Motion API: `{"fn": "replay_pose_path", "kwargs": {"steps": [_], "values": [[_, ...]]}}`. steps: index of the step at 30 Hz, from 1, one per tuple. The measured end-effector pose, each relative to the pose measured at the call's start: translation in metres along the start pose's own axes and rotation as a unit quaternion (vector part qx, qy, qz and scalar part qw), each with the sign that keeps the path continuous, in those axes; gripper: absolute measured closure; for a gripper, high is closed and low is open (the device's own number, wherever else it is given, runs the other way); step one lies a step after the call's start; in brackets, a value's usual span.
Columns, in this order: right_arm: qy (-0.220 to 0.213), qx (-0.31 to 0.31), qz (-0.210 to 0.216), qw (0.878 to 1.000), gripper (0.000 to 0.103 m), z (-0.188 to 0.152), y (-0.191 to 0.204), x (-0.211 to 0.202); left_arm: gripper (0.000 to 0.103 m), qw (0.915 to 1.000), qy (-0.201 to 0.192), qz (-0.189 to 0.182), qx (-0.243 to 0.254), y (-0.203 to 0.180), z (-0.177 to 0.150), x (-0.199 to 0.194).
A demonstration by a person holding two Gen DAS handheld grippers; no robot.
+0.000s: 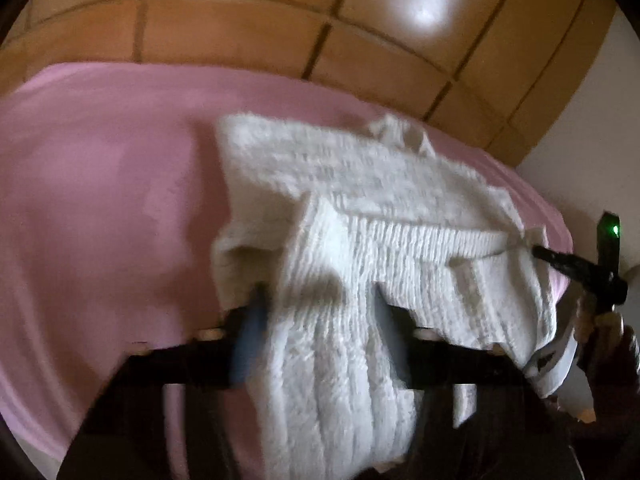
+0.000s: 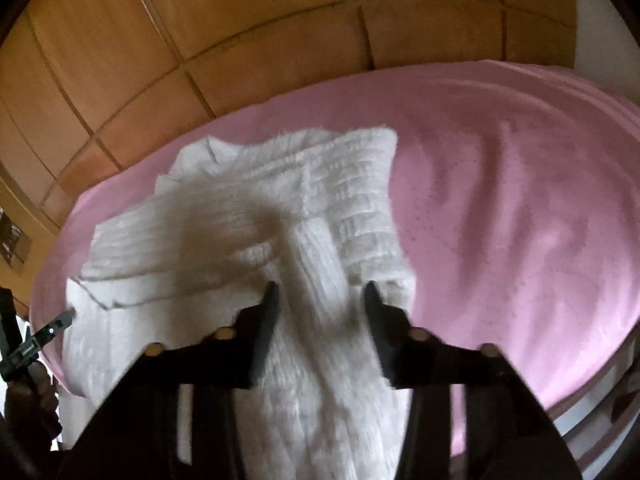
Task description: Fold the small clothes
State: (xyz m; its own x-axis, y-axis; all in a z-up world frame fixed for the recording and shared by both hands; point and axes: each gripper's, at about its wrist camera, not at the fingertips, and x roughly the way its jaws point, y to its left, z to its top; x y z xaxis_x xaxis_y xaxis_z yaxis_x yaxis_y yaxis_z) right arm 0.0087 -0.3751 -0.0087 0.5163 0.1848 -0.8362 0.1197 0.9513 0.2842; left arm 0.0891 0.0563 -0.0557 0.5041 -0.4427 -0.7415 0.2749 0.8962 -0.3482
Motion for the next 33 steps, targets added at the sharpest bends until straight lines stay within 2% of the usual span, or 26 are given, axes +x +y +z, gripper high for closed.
{"fn": "replay_pose_path", "kwargs": {"steps": [1, 2, 6, 8, 11, 13, 16, 20, 25, 28, 31, 32, 33], "values": [[0.010, -0.005, 0.000, 1.000, 0.092, -0.001, 0.001, 0.003, 0.090, 1.0000, 0.008, 0.001, -0.001, 0.000, -0.001, 0.005], [0.010, -0.011, -0.001, 1.000, 0.094, -0.003, 0.003, 0.002, 0.097, 1.0000, 0.006, 0.001, -0.003, 0.001, -0.001, 0.006], [-0.005, -0.018, 0.004, 1.000, 0.096, -0.010, 0.000, -0.024, 0.098, 0.9995, -0.016, -0.022, -0.016, 0.005, -0.006, -0.014], [-0.017, 0.000, 0.028, 0.999, 0.096, -0.007, -0.002, -0.044, 0.098, 0.9982, -0.027, -0.045, -0.030, 0.007, -0.006, -0.030], [-0.040, 0.012, 0.054, 0.998, 0.096, 0.004, -0.002, -0.064, 0.098, 0.9948, -0.060, -0.076, -0.033, 0.003, 0.000, -0.056], [-0.055, 0.023, 0.062, 0.996, 0.096, 0.018, -0.002, -0.066, 0.098, 0.9932, -0.079, -0.081, -0.027, 0.001, 0.009, -0.064], [-0.071, 0.045, 0.062, 0.994, 0.096, 0.044, -0.005, -0.057, 0.098, 0.9927, -0.098, -0.070, -0.013, -0.002, 0.032, -0.062], [-0.091, 0.071, 0.062, 0.991, 0.097, 0.087, -0.006, -0.034, 0.098, 0.9924, -0.114, -0.044, -0.013, 0.002, 0.072, -0.039], [-0.094, 0.078, 0.024, 0.992, 0.097, 0.128, -0.002, 0.011, 0.098, 0.9935, -0.109, -0.009, -0.031, 0.016, 0.110, -0.001], [-0.064, 0.076, -0.014, 0.995, 0.097, 0.136, -0.002, 0.053, 0.098, 0.9952, -0.089, 0.016, -0.040, 0.020, 0.122, 0.028], [-0.026, 0.076, -0.028, 0.996, 0.096, 0.132, -0.005, 0.091, 0.098, 0.9966, -0.051, 0.057, -0.030, 0.020, 0.124, 0.062], [-0.023, 0.070, -0.035, 0.997, 0.093, 0.129, -0.004, 0.096, 0.098, 0.9960, -0.037, 0.076, -0.027, 0.019, 0.124, 0.069], [-0.025, 0.067, -0.039, 0.997, 0.082, 0.129, -0.003, 0.096, 0.097, 0.9955, -0.029, 0.085, -0.029, 0.019, 0.122, 0.071]]}}
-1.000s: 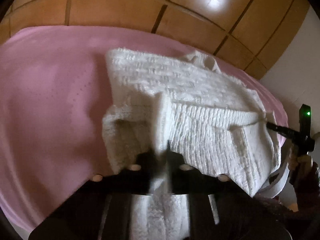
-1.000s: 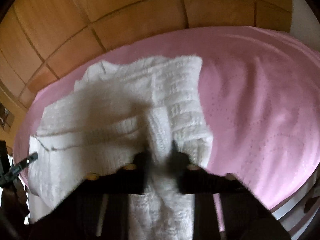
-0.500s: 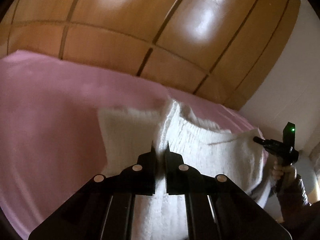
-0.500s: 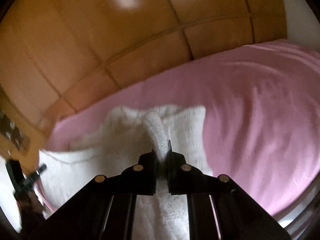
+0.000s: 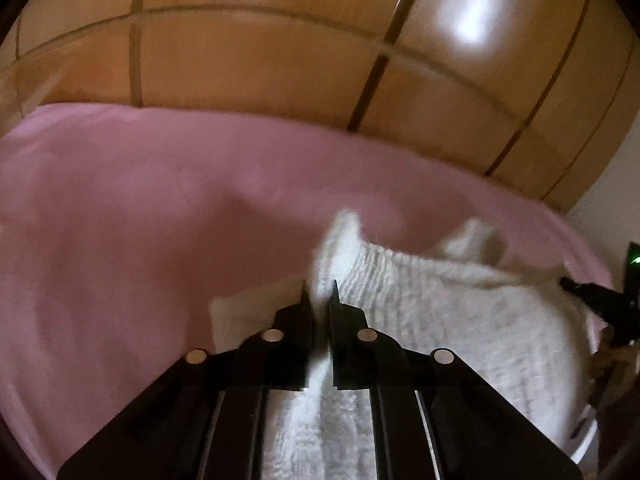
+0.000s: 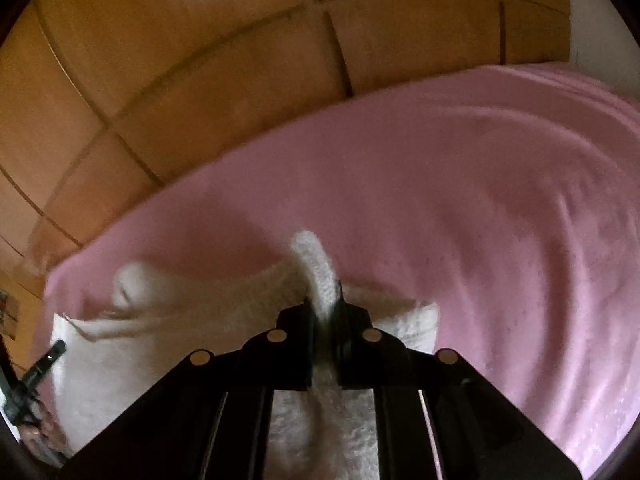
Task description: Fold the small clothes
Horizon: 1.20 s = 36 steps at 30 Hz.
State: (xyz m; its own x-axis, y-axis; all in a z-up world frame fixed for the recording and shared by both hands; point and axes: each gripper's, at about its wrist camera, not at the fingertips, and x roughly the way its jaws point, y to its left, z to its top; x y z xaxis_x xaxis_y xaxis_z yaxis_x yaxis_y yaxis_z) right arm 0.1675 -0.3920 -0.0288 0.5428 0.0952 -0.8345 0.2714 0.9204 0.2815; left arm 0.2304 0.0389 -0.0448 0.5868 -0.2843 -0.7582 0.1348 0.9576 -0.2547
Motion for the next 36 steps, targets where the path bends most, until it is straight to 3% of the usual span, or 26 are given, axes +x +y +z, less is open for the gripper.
{"fn": "replay_pose_path", "kwargs": {"steps": [1, 2, 3, 4, 5, 9, 13, 14, 15, 17, 19, 20, 26, 29, 33, 36], "values": [[-0.010, -0.005, 0.002, 1.000, 0.070, -0.002, 0.002, -0.006, 0.090, 1.0000, 0.001, 0.000, -0.003, 0.001, 0.000, -0.002], [-0.026, -0.009, 0.004, 1.000, 0.044, -0.003, 0.004, -0.013, 0.081, 1.0000, -0.006, 0.003, -0.005, 0.001, -0.001, -0.009], [-0.052, -0.019, -0.002, 0.998, 0.039, -0.005, 0.009, -0.027, 0.058, 0.9997, -0.019, 0.010, -0.007, 0.002, -0.002, -0.018], [-0.064, -0.029, -0.003, 0.998, 0.038, -0.009, 0.013, -0.035, 0.044, 0.9993, -0.034, 0.011, -0.009, 0.003, 0.000, -0.025], [-0.071, -0.039, 0.003, 0.997, 0.038, -0.011, 0.019, -0.043, 0.044, 0.9982, -0.059, -0.002, -0.010, 0.003, -0.003, -0.039], [-0.064, -0.086, 0.062, 0.992, 0.038, -0.029, 0.052, -0.057, 0.044, 0.9952, -0.072, -0.064, 0.017, -0.017, -0.007, -0.057], [-0.013, -0.129, 0.073, 0.989, 0.040, -0.050, 0.091, -0.030, 0.044, 0.9931, -0.038, -0.081, 0.076, -0.051, -0.020, -0.039], [0.008, -0.133, 0.072, 0.989, 0.042, -0.054, 0.096, -0.017, 0.044, 0.9925, -0.013, -0.078, 0.093, -0.060, -0.025, -0.025], [0.024, -0.136, 0.066, 0.988, 0.052, -0.060, 0.100, -0.008, 0.044, 0.9925, 0.000, -0.075, 0.096, -0.063, -0.028, -0.017], [0.020, -0.151, 0.052, 0.987, 0.058, -0.061, 0.104, 0.000, 0.049, 0.9925, 0.024, -0.068, 0.098, -0.068, -0.038, 0.000], [0.018, -0.161, 0.053, 0.985, 0.093, -0.059, 0.108, -0.002, 0.086, 0.9908, 0.005, -0.069, 0.116, -0.074, -0.045, -0.003], [0.015, -0.165, 0.051, 0.985, 0.095, -0.058, 0.111, -0.005, 0.095, 0.9909, -0.001, -0.069, 0.116, -0.079, -0.040, -0.004], [-0.043, -0.161, 0.052, 0.985, 0.099, -0.048, 0.104, -0.030, 0.099, 0.9924, -0.057, -0.066, 0.087, -0.076, -0.022, -0.021], [-0.044, -0.150, 0.042, 0.987, 0.099, -0.044, 0.111, -0.018, 0.099, 0.9930, -0.069, -0.051, 0.082, -0.079, -0.011, -0.017], [0.003, -0.135, 0.019, 0.991, 0.097, -0.050, 0.101, 0.028, 0.099, 0.9968, -0.015, 0.004, 0.078, -0.081, -0.012, 0.031], [-0.013, -0.126, 0.036, 0.991, 0.092, -0.051, 0.095, 0.031, 0.099, 0.9986, 0.001, 0.004, 0.053, -0.069, -0.014, 0.042]]}}
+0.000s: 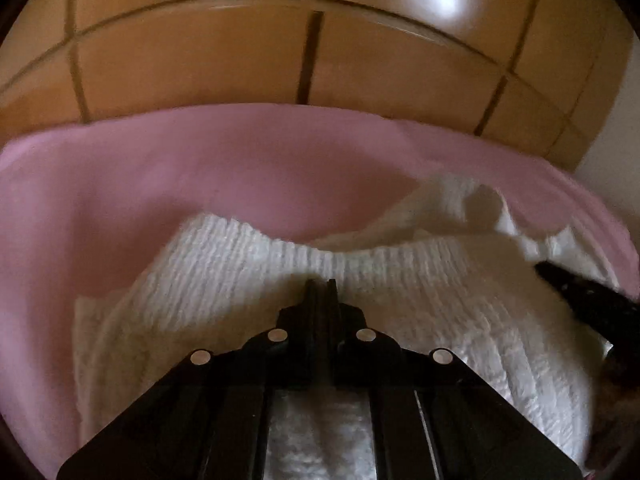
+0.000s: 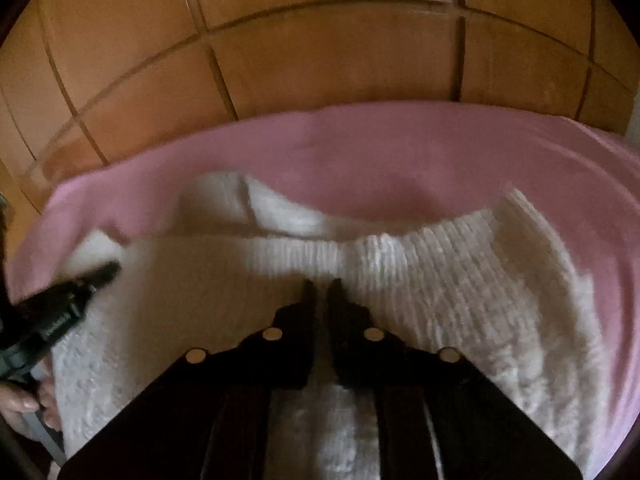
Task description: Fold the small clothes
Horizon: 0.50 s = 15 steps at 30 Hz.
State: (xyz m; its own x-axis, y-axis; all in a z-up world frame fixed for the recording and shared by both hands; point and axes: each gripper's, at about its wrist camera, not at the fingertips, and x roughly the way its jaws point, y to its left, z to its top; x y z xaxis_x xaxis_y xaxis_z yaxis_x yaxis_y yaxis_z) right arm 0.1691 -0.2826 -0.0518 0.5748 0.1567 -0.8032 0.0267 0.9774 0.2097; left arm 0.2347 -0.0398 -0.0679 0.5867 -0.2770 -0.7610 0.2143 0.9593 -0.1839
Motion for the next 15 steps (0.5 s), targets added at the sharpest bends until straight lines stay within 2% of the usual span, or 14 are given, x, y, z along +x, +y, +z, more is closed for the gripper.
{"fn": "replay_pose_path", "kwargs": {"steps": [2, 3, 5, 6, 7, 9, 11, 15], "values": [[-0.002, 0.001, 0.003, 1.000, 0.087, -0.002, -0.002, -0.003, 0.099, 0.9999, 0.002, 0.000, -0.011, 0.004, 0.001, -0.004], [-0.002, -0.004, 0.003, 1.000, 0.080, -0.002, -0.001, -0.006, 0.099, 0.9999, 0.003, 0.009, -0.013, 0.005, 0.000, -0.007], [-0.010, -0.010, -0.002, 1.000, 0.053, -0.002, 0.004, -0.015, 0.097, 0.9998, -0.006, 0.019, -0.010, 0.004, -0.005, -0.020], [-0.019, -0.011, -0.007, 1.000, 0.031, -0.004, 0.007, -0.023, 0.083, 0.9996, -0.015, 0.022, -0.008, 0.004, -0.009, -0.030], [-0.036, -0.012, -0.013, 0.999, 0.027, -0.007, 0.010, -0.035, 0.058, 0.9993, -0.028, 0.025, -0.006, 0.005, -0.015, -0.044], [-0.043, -0.021, -0.001, 0.999, 0.027, -0.010, 0.017, -0.045, 0.027, 0.9981, -0.051, 0.033, -0.009, 0.004, -0.021, -0.058], [-0.049, -0.033, 0.012, 0.998, 0.027, -0.022, 0.029, -0.059, 0.026, 0.9962, -0.072, 0.048, -0.015, 0.011, -0.031, -0.077], [-0.047, -0.054, 0.055, 0.996, 0.023, -0.053, 0.058, -0.076, 0.026, 0.9950, -0.077, 0.054, -0.034, 0.023, -0.055, -0.099]]}}
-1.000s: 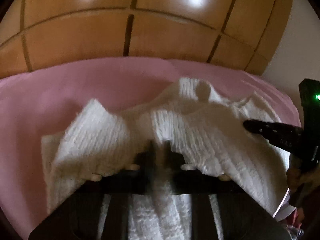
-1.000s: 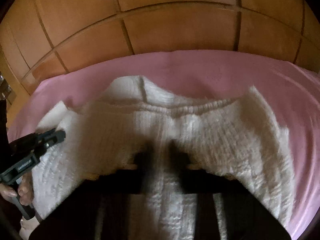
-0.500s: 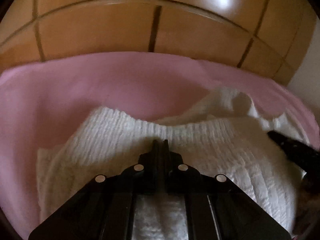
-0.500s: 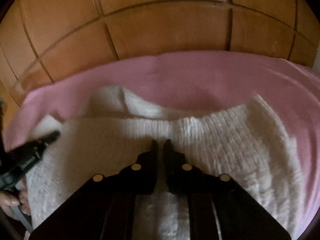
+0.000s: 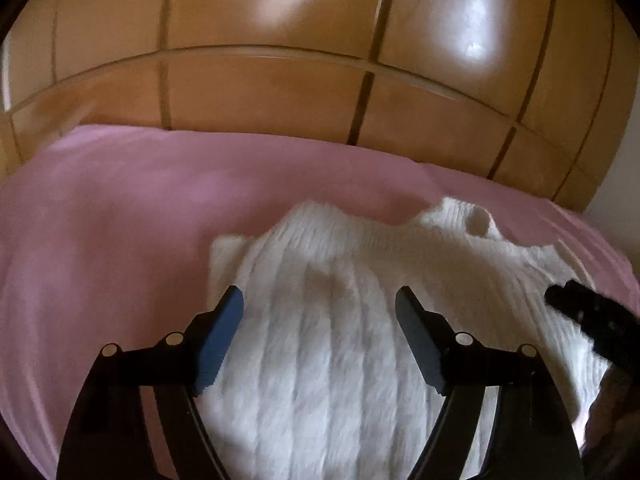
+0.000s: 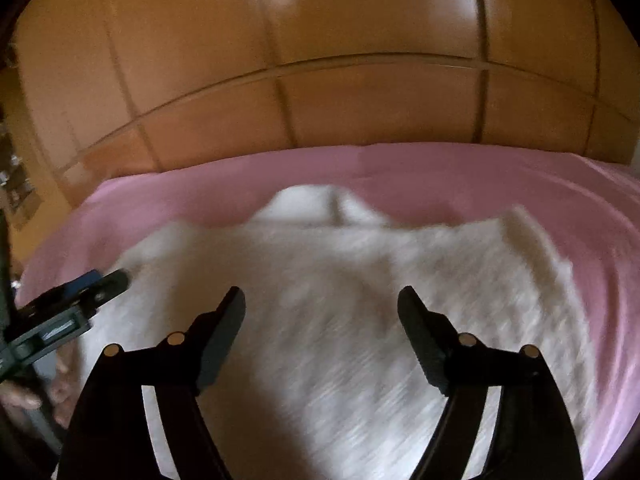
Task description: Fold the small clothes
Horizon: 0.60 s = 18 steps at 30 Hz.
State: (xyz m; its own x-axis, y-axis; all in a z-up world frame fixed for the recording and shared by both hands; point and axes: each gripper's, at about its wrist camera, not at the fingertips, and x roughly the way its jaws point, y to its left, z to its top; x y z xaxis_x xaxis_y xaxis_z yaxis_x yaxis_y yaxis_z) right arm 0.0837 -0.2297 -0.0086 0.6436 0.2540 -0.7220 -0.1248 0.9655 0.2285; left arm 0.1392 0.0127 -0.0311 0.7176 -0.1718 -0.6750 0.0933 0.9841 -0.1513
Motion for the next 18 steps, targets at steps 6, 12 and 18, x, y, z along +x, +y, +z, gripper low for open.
{"fn": "replay_pose_path", "kwargs": {"steps": [6, 12, 18], "values": [[0.001, -0.098, -0.038, 0.994, 0.016, -0.049, 0.033, 0.017, 0.015, 0.9984, 0.046, 0.025, -0.023, 0.023, -0.022, 0.020], [0.003, -0.025, -0.028, 0.999, 0.012, -0.036, 0.002, -0.012, 0.015, 0.9995, 0.007, 0.026, -0.017, 0.004, -0.022, -0.019], [0.008, 0.051, -0.058, 0.997, 0.012, -0.040, -0.056, -0.036, 0.015, 0.9997, -0.009, 0.017, 0.015, -0.020, -0.035, -0.044]]}}
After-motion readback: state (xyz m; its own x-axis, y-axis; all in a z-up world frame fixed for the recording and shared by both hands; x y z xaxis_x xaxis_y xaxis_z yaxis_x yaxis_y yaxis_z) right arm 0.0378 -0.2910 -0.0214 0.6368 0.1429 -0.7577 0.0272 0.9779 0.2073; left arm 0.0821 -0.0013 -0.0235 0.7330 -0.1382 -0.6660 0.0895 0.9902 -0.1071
